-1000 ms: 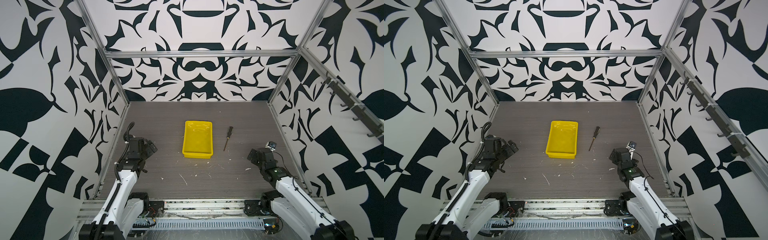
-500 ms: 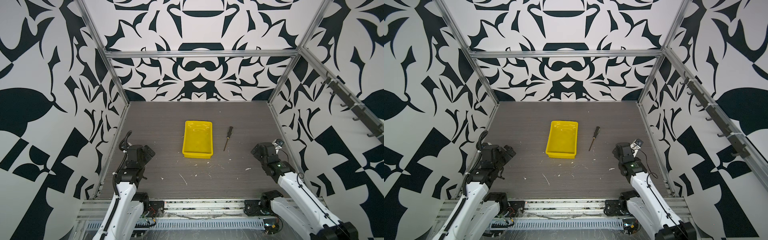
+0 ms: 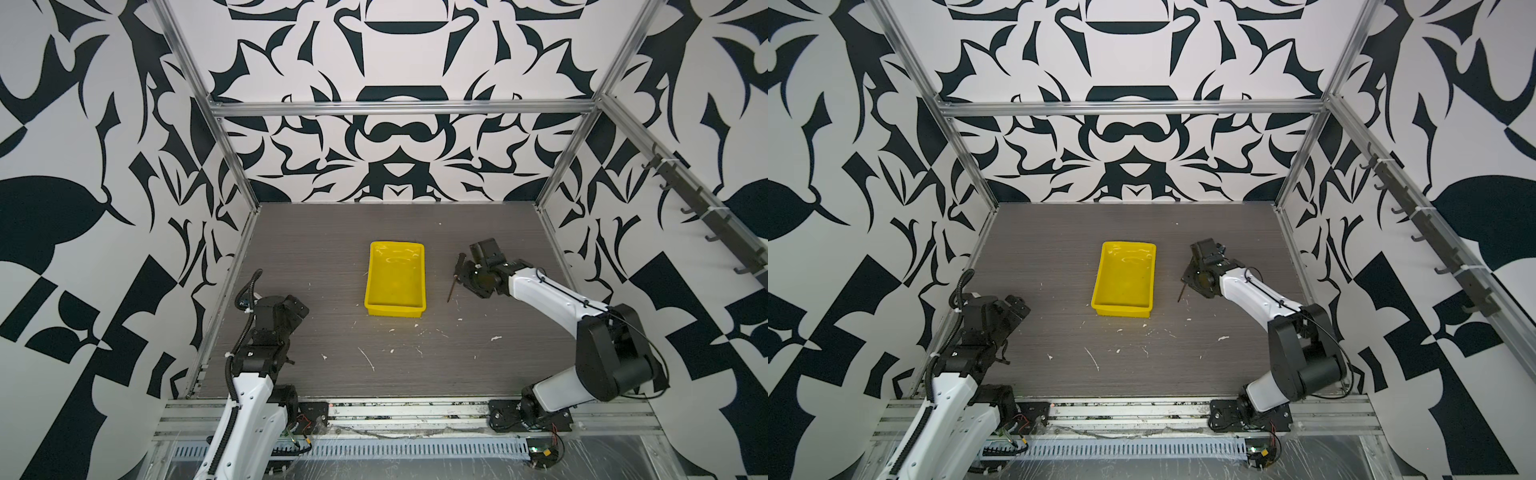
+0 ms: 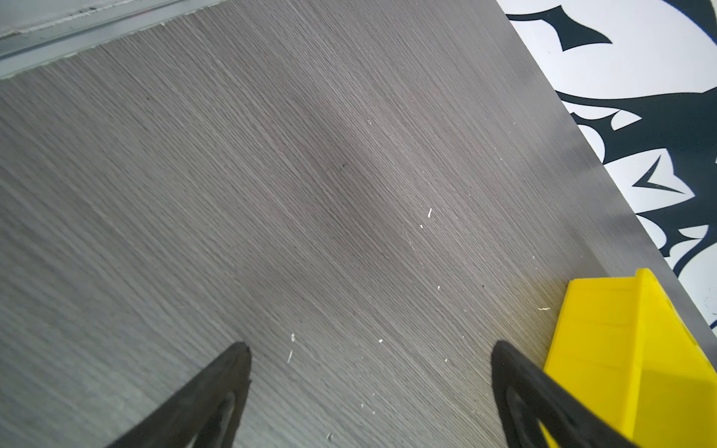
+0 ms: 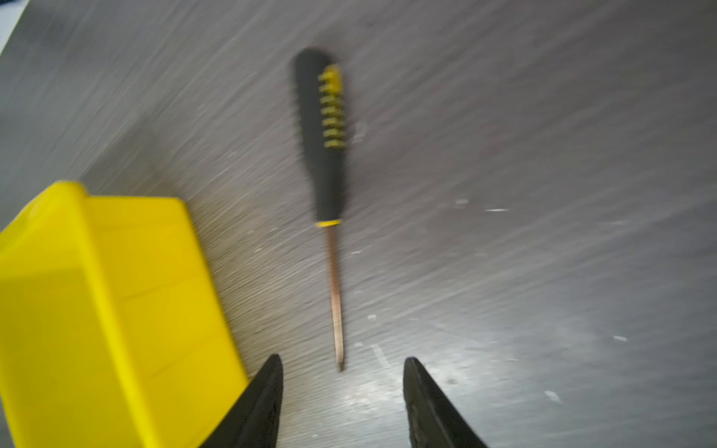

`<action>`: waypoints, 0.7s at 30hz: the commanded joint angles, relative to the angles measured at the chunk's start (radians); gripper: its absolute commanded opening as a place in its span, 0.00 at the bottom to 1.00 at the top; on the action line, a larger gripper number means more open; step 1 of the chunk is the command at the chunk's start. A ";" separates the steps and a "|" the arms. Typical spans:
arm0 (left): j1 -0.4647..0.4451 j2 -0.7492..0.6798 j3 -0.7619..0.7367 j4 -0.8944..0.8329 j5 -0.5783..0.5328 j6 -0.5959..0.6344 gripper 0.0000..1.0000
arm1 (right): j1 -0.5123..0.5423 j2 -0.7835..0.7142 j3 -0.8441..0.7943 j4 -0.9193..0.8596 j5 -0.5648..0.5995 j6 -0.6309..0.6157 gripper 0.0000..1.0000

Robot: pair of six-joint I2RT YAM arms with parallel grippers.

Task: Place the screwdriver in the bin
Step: 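Reach the right gripper forward over the screwdriver handle, then close the right gripper on the black-and-yellow screwdriver handle and lift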

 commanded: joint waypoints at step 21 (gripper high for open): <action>0.004 0.006 -0.016 0.024 -0.024 -0.024 0.99 | -0.038 0.504 0.562 -0.366 0.038 -0.200 0.49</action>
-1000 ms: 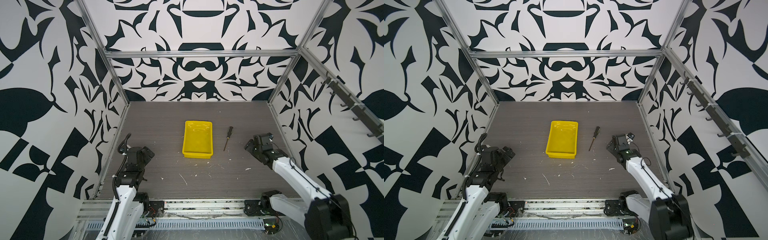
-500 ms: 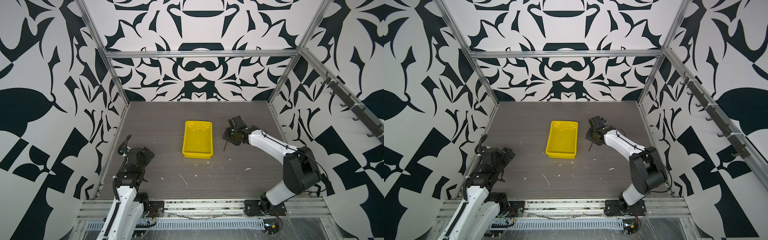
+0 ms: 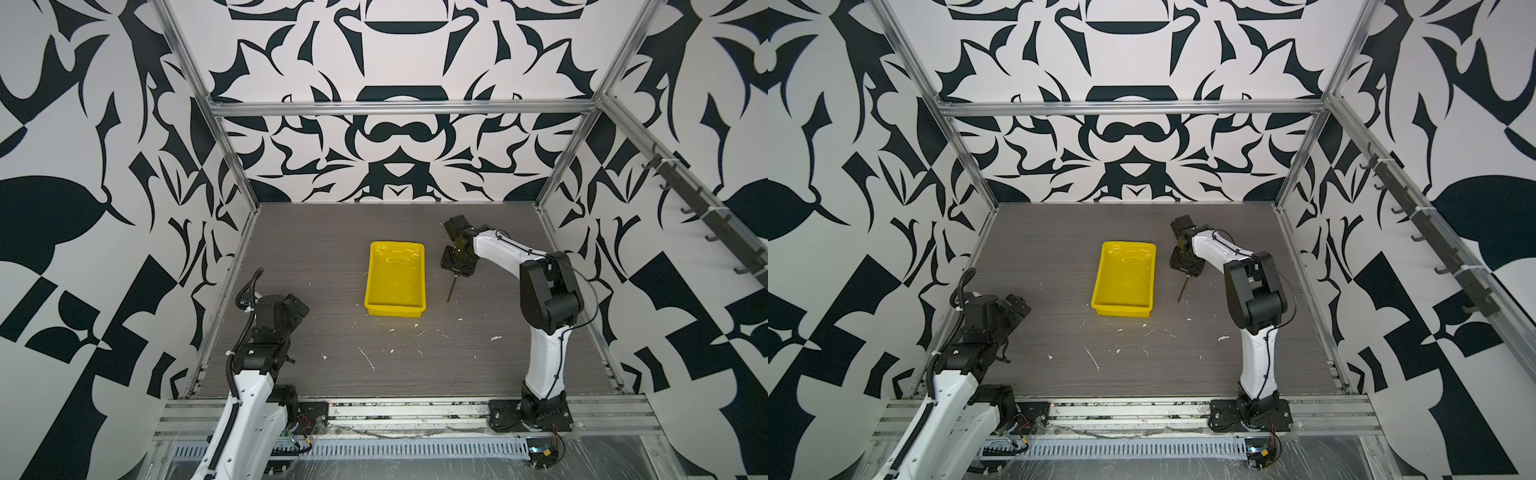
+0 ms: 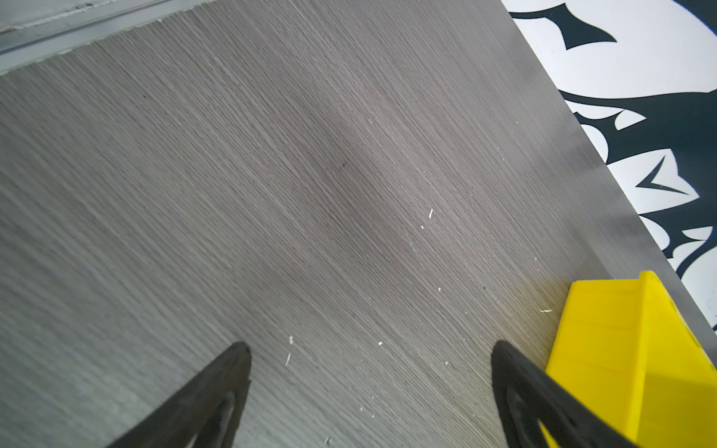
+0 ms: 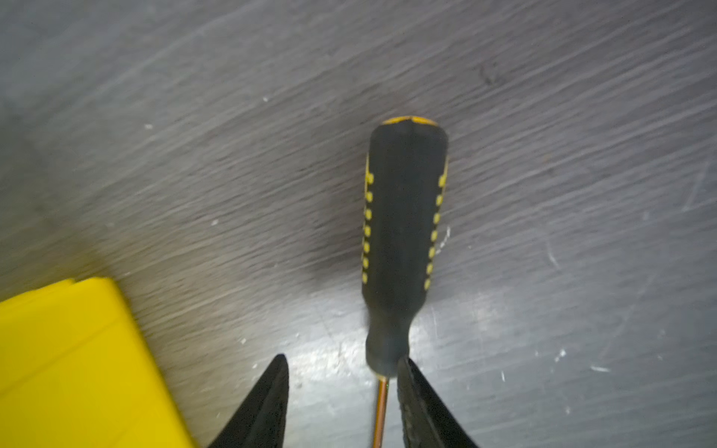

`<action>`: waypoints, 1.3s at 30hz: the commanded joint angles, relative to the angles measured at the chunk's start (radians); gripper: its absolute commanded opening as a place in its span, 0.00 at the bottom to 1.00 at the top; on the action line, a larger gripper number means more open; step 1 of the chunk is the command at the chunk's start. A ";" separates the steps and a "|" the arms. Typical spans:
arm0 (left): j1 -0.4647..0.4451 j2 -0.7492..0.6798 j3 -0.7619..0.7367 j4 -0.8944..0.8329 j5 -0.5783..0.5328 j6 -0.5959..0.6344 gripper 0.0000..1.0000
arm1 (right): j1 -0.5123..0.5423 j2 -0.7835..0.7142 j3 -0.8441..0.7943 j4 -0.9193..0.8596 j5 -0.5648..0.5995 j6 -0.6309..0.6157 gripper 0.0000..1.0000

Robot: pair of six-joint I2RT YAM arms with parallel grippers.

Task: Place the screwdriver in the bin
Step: 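Close the right gripper on the black-and-yellow screwdriver handle and lift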

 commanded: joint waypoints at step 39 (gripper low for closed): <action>0.003 0.073 -0.001 0.045 -0.010 -0.012 0.99 | -0.076 0.052 -0.004 -0.042 0.021 -0.084 0.23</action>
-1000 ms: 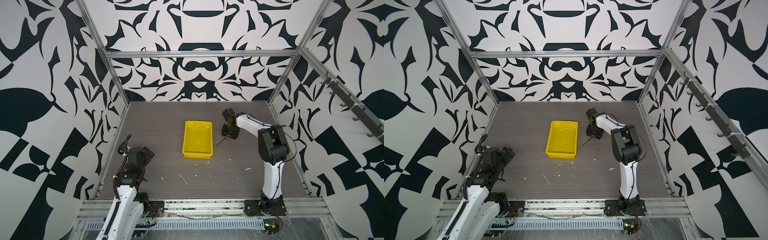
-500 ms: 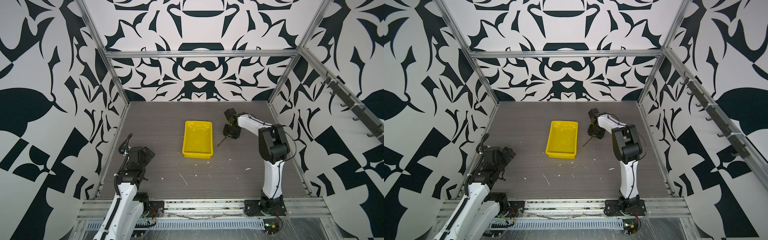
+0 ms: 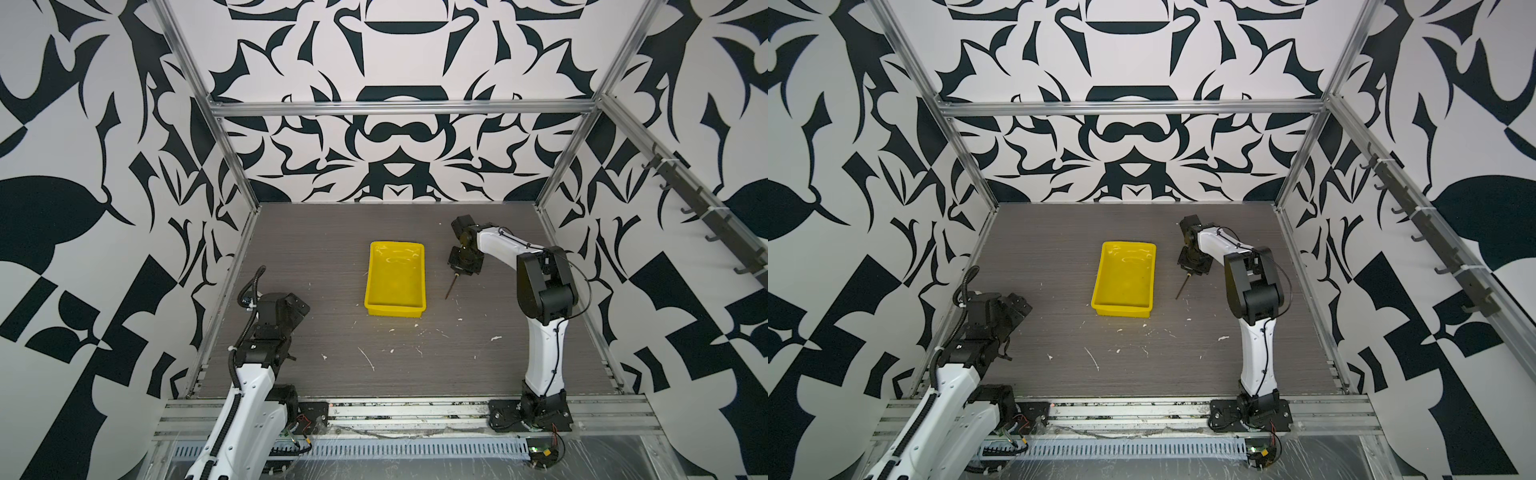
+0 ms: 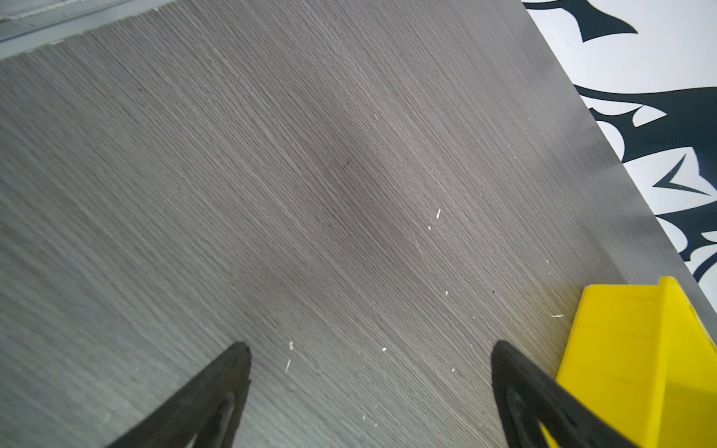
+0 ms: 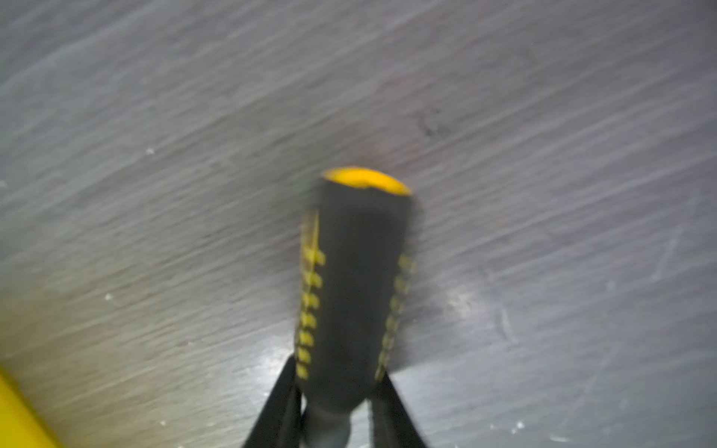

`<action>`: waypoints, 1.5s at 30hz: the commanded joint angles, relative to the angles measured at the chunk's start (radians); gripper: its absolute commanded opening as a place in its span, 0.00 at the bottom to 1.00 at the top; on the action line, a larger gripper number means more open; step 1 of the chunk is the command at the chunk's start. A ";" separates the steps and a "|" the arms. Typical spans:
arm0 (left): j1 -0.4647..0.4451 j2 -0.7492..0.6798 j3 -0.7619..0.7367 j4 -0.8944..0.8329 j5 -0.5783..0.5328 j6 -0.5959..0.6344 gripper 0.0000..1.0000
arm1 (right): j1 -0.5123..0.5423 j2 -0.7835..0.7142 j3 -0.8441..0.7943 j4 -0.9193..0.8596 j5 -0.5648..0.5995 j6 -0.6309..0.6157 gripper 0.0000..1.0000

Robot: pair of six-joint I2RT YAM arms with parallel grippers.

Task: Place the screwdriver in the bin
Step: 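Close the right gripper on the black-and-yellow screwdriver handle and lift, then carry the screwdriver with the right gripper over the yellow bin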

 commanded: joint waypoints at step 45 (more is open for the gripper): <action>0.003 -0.029 -0.114 0.269 0.270 0.079 0.99 | 0.418 -0.197 0.096 -0.001 0.042 0.190 0.03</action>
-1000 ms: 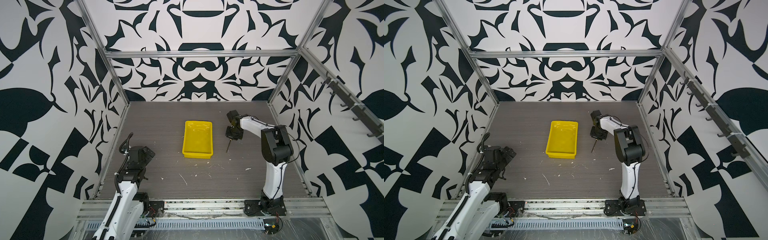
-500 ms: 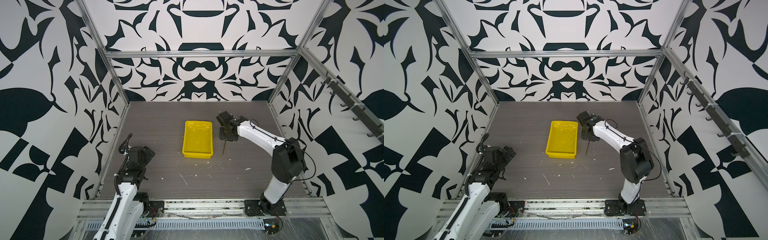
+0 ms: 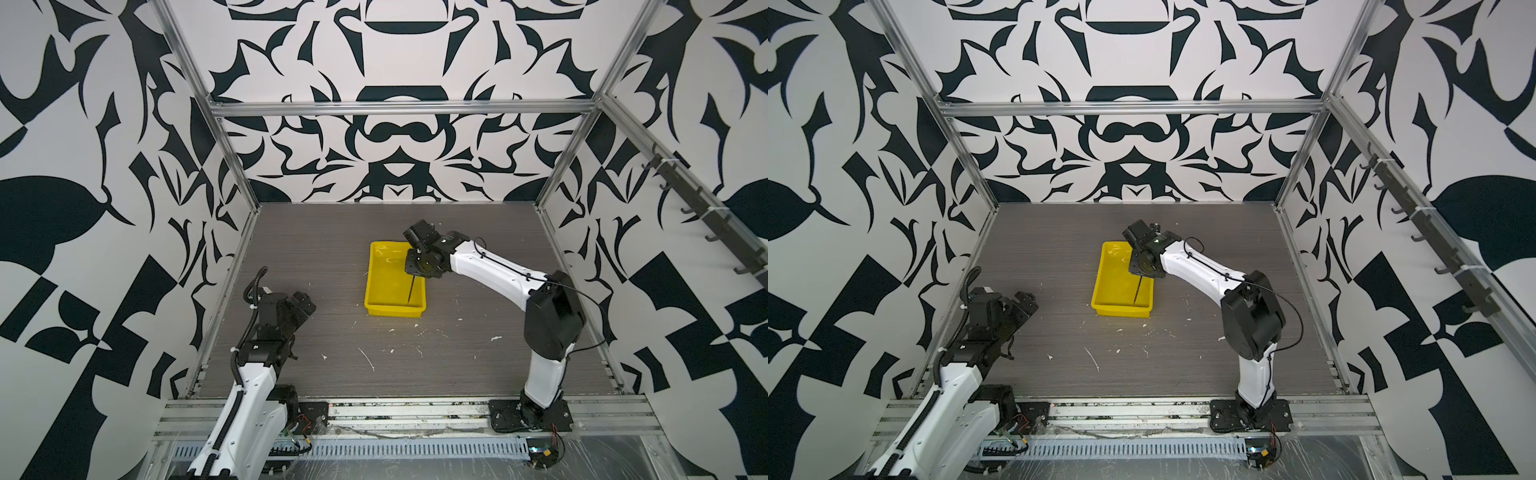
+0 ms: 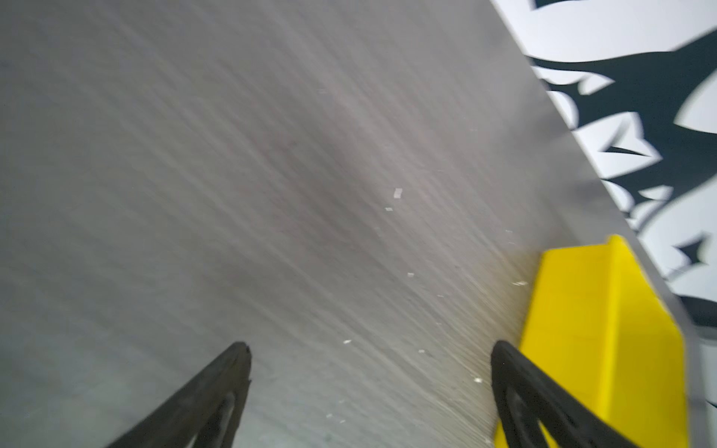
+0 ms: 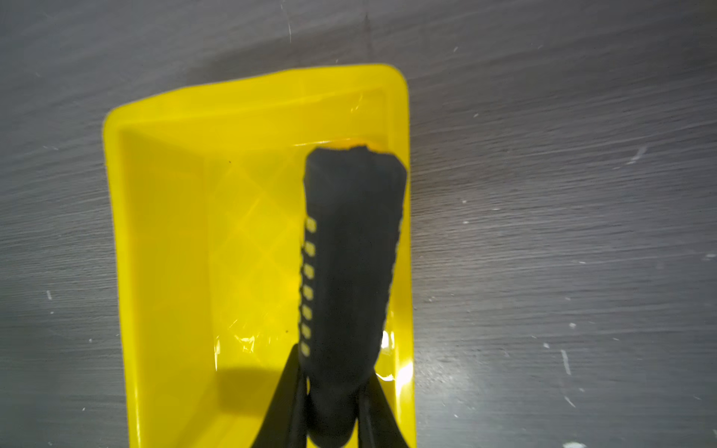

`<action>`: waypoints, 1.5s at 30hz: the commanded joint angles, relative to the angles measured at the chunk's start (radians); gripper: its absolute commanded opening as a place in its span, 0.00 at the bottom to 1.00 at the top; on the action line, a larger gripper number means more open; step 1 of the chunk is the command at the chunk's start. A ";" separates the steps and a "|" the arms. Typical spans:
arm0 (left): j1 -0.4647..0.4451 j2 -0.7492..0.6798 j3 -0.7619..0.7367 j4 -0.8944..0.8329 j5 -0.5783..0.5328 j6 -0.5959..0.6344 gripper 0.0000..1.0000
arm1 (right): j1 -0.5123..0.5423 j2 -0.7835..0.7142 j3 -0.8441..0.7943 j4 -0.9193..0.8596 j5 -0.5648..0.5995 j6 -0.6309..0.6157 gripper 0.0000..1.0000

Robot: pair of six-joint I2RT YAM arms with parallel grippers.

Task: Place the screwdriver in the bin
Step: 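Carry the screwdriver with the right gripper over the yellow bin, then lower the screwdriver into the bin and open the right gripper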

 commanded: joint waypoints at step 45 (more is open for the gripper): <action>0.003 0.043 -0.030 0.101 0.086 0.002 0.99 | 0.005 0.001 0.173 -0.084 0.012 -0.032 0.30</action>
